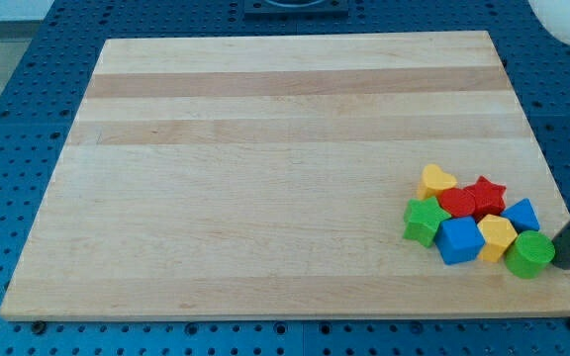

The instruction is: Move the green circle above the green star

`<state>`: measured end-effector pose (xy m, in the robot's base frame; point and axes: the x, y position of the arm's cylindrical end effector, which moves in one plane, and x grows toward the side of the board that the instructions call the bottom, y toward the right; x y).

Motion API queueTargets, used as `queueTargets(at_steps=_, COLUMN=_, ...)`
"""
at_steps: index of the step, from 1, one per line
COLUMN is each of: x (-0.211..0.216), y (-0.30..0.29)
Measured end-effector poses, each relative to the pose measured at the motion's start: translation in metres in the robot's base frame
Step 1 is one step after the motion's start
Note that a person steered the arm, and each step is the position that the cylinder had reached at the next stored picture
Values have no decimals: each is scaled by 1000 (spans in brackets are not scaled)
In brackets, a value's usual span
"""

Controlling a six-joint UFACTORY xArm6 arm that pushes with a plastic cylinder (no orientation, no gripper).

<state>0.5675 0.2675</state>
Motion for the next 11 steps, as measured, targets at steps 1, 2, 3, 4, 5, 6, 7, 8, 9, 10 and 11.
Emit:
queueTargets(at_steps=1, x=-2, y=-3)
queueTargets(at_steps=2, x=8, y=-13)
queueTargets(at_steps=3, x=22, y=-24)
queueTargets(at_steps=4, x=24, y=-24)
queueTargets(at_steps=5, x=24, y=-34)
queueTargets(at_steps=6, x=27, y=-52)
queueTargets(at_steps=7, x=41, y=-66)
queueTargets(at_steps=8, x=44, y=-84)
queueTargets(at_steps=9, x=40, y=-101)
queueTargets(at_steps=10, x=40, y=-125)
queueTargets(at_steps=11, x=38, y=-151)
